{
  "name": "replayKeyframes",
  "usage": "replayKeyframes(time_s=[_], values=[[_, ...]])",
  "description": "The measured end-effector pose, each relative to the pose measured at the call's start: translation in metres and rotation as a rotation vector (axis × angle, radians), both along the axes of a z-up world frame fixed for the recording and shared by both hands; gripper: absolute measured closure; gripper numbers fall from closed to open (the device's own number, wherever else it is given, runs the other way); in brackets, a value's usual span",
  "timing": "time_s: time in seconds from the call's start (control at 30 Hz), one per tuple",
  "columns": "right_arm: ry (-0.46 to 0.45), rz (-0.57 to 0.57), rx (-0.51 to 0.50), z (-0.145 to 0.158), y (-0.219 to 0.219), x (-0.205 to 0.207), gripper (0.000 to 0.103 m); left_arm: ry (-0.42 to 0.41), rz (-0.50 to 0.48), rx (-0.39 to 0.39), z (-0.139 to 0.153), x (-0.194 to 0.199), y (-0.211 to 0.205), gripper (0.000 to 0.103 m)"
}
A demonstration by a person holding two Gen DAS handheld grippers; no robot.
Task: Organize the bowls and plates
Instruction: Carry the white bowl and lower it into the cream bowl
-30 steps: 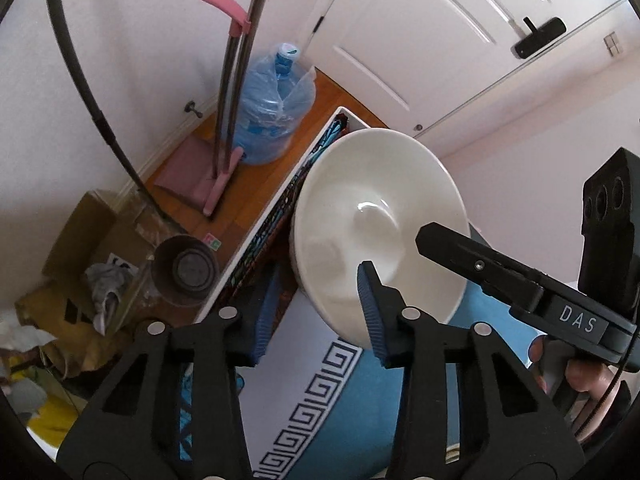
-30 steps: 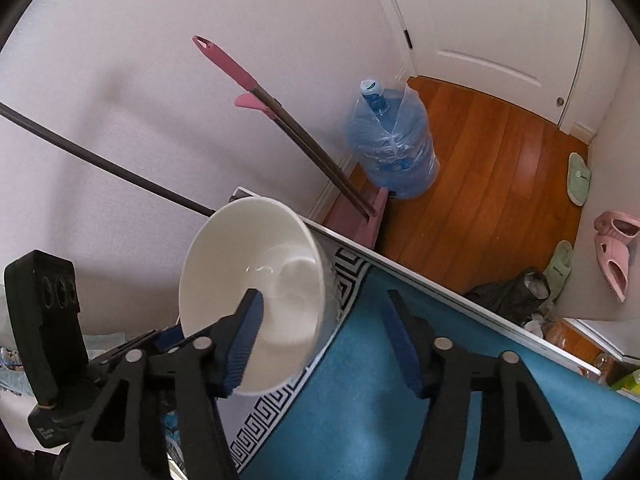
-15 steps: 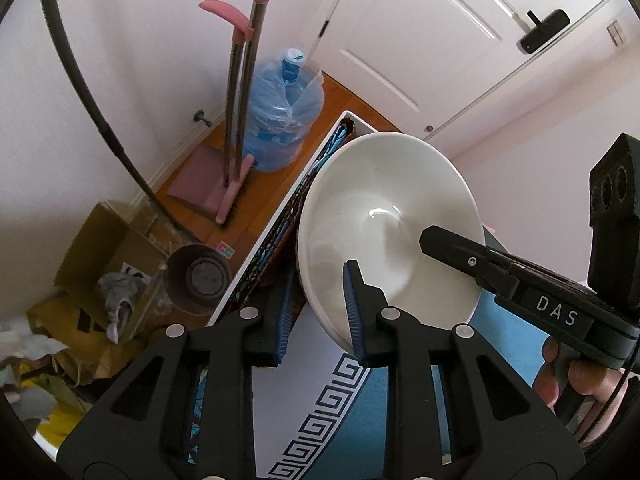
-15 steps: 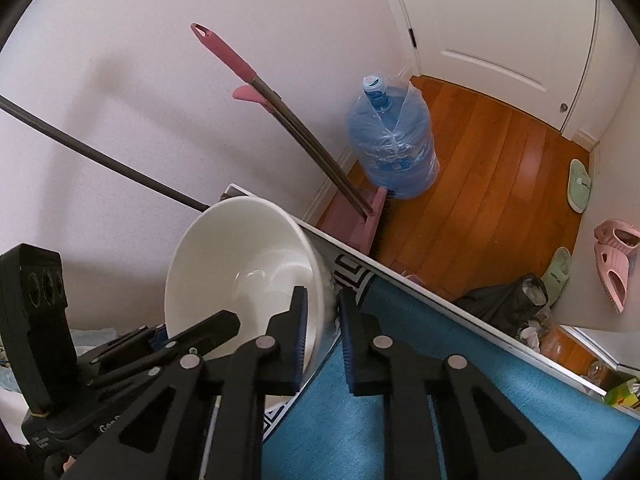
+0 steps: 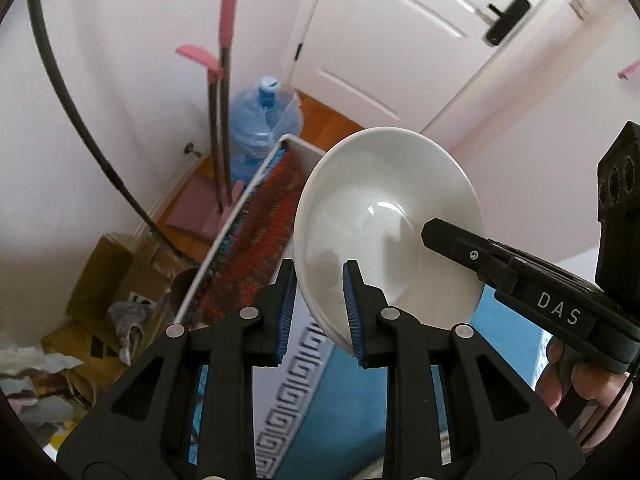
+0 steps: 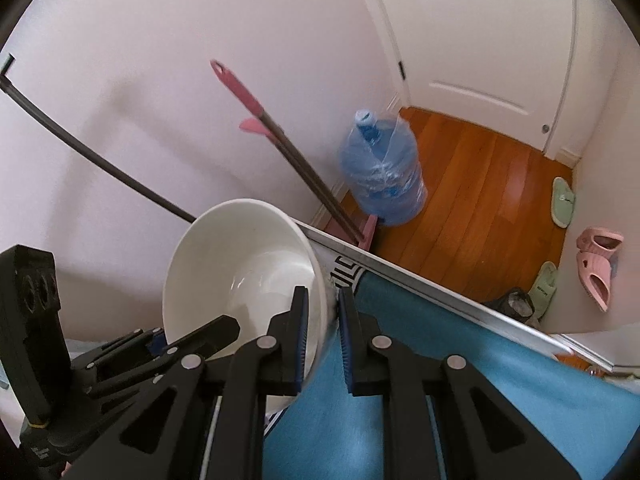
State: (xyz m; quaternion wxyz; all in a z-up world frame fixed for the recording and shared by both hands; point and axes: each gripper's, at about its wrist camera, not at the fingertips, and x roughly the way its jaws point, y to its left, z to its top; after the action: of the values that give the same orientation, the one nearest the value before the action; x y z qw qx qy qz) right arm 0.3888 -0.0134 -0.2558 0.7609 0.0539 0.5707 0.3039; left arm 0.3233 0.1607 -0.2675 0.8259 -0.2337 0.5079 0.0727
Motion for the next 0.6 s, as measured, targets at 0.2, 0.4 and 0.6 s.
replayKeyframes(time_s=[0.2,0.4,0.6], values=[[-0.064,-0.049,0.039,0.046,-0.042,-0.032,0.089,-0.069,-0.039,0.017,0.045,-0.025,-0.038,0.082],[-0.132,-0.091,0.064,0.084,-0.101,-0.078,0.089,-0.128,-0.070,0.054,0.088,-0.066,-0.105,0.082],[-0.157,-0.120,0.057,0.112,-0.176,-0.133,0.089,-0.169,-0.076,0.073,0.120,-0.111,-0.187,0.082]])
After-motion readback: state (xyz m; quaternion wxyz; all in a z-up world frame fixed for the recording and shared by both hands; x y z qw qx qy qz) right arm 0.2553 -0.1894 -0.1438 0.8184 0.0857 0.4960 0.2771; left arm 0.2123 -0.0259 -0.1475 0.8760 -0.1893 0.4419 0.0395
